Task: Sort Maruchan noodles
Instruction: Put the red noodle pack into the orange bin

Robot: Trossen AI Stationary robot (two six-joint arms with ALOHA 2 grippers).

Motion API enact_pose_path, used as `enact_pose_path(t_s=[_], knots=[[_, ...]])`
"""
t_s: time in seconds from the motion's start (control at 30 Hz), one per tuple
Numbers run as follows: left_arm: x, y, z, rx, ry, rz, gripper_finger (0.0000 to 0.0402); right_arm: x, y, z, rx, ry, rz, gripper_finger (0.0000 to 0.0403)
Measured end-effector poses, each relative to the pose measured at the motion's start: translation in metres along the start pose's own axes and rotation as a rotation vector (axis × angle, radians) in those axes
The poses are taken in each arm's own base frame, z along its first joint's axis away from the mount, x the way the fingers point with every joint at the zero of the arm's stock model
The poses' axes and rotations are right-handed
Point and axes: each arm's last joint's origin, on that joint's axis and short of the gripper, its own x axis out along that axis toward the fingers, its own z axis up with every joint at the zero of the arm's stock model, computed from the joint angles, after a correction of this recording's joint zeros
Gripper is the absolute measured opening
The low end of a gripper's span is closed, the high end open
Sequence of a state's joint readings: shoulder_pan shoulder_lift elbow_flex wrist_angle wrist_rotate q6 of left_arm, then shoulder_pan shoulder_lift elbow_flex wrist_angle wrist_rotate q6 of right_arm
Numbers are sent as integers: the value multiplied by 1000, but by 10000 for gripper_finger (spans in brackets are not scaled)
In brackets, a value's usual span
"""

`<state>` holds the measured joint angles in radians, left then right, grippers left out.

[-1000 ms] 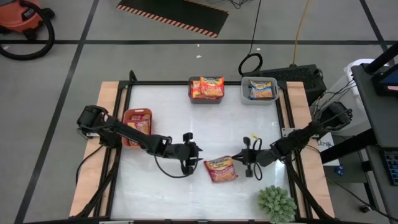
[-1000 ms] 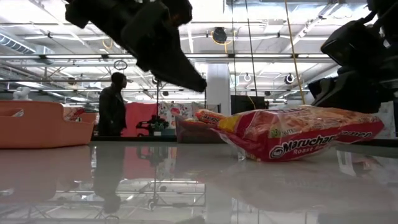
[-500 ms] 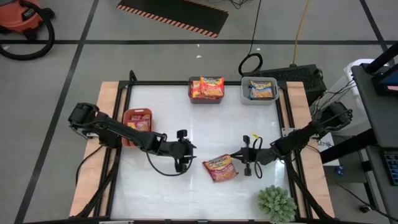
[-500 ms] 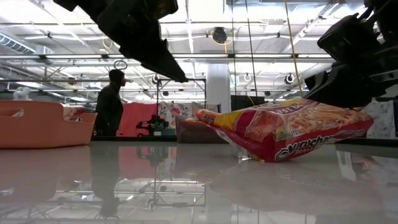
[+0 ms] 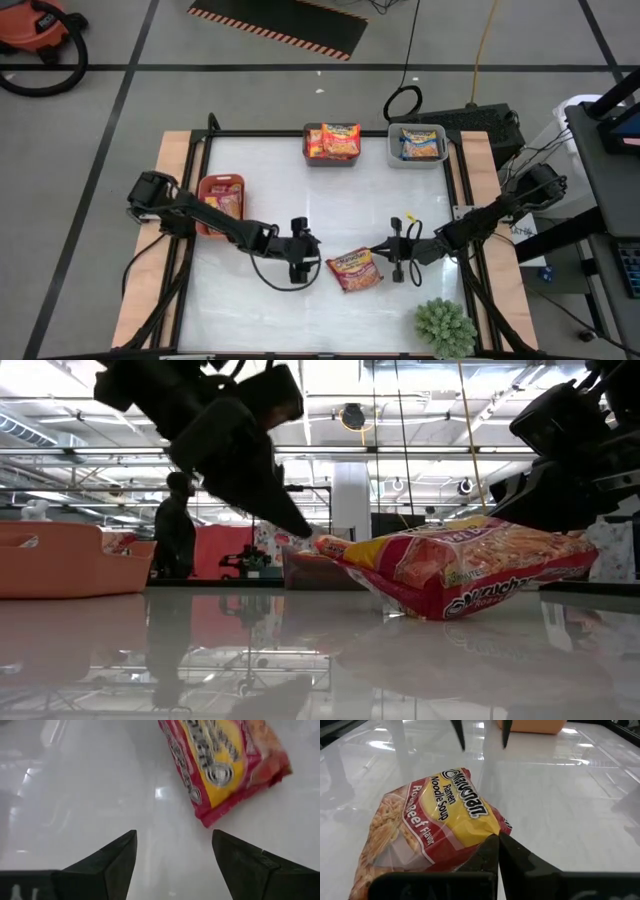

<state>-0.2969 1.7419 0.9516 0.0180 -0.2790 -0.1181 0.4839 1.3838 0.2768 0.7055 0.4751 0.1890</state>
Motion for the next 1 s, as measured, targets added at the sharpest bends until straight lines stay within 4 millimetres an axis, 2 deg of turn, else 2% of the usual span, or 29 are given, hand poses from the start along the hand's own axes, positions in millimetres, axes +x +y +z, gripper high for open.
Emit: enact_pose_path(t_s=[0.37,0.73,1.0], knots=[[40,-12,-17,20,-30,-81,264,0,0,-1,-3,6,-1,0],[42,-13,-8,32,-139,-91,263,0,0,-1,-2,6,-1,0],[43,-10,-11,65,-104,-80,218,0,0,-1,4,6,0,0]])
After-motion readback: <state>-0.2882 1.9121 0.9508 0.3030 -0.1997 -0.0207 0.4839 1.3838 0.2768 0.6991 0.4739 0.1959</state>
